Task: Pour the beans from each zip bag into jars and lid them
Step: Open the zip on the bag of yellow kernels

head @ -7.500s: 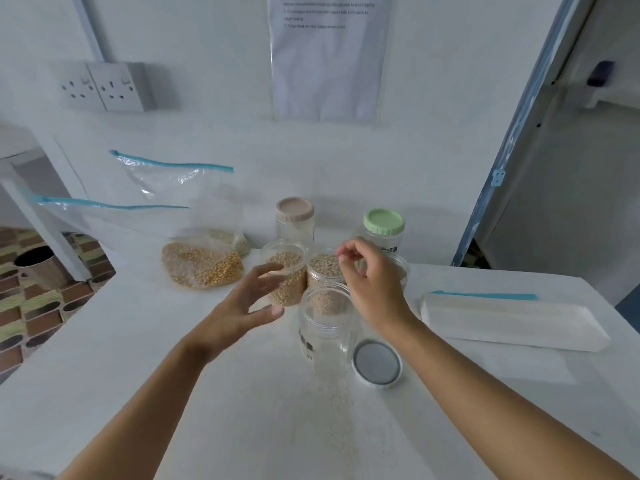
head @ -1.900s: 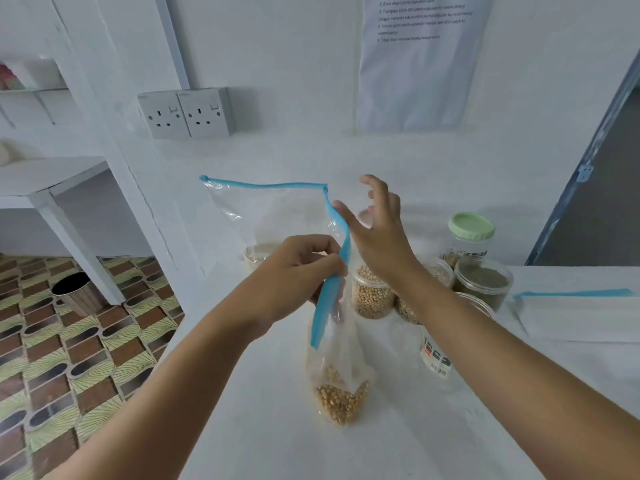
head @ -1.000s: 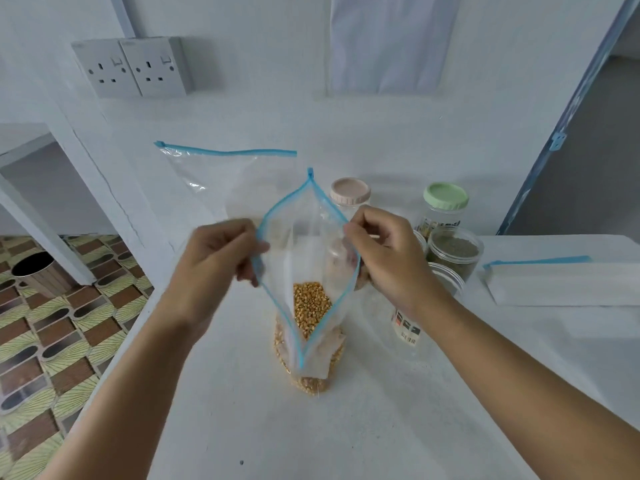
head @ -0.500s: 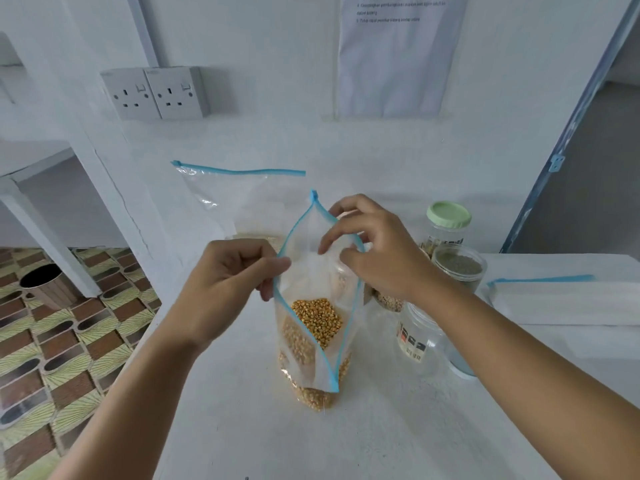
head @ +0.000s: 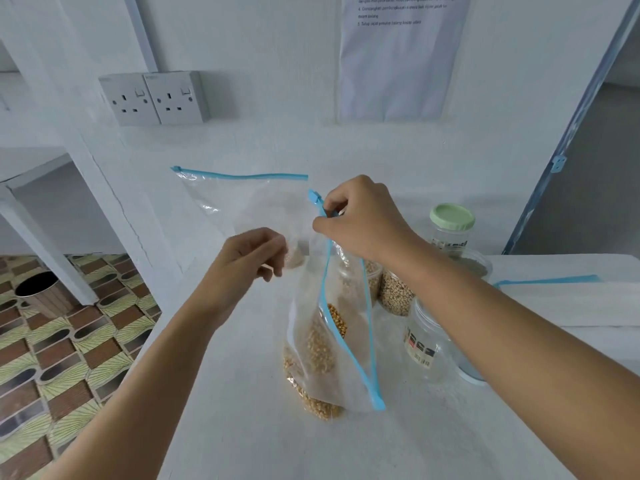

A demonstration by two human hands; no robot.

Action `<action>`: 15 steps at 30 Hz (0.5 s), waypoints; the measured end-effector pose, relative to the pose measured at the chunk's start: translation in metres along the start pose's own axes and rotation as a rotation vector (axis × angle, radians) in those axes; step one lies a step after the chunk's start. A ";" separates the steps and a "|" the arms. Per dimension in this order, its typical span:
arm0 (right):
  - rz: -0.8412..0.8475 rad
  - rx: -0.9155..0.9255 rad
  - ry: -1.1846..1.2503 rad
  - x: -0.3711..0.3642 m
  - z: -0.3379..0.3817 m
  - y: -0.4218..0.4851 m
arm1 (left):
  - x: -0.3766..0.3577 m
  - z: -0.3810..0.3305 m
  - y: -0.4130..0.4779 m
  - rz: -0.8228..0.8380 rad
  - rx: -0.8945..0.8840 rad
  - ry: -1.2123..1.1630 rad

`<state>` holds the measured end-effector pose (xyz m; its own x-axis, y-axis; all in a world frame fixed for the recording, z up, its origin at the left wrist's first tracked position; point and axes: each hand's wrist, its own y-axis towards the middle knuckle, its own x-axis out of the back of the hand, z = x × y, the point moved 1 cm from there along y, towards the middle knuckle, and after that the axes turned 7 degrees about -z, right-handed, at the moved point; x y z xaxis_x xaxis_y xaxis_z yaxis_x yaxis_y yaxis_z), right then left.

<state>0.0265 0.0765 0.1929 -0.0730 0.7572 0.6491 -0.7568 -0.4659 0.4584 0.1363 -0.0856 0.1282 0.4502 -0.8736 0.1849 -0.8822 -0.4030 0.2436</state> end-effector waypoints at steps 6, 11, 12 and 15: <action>-0.027 0.033 0.014 -0.004 -0.007 0.006 | -0.023 0.067 0.049 0.321 0.112 0.156; -0.036 0.001 0.098 0.000 -0.012 0.009 | -0.028 0.074 0.058 0.292 0.088 0.065; -0.033 -0.006 0.136 0.003 -0.013 0.008 | -0.025 0.075 0.057 0.257 0.097 0.022; -0.011 -0.022 0.222 0.010 -0.012 0.008 | -0.013 0.074 0.050 0.195 0.073 -0.028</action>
<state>0.0117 0.0861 0.1959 -0.2039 0.8454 0.4936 -0.7720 -0.4489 0.4499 0.0760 -0.1148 0.0675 0.2672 -0.9436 0.1953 -0.9603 -0.2438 0.1359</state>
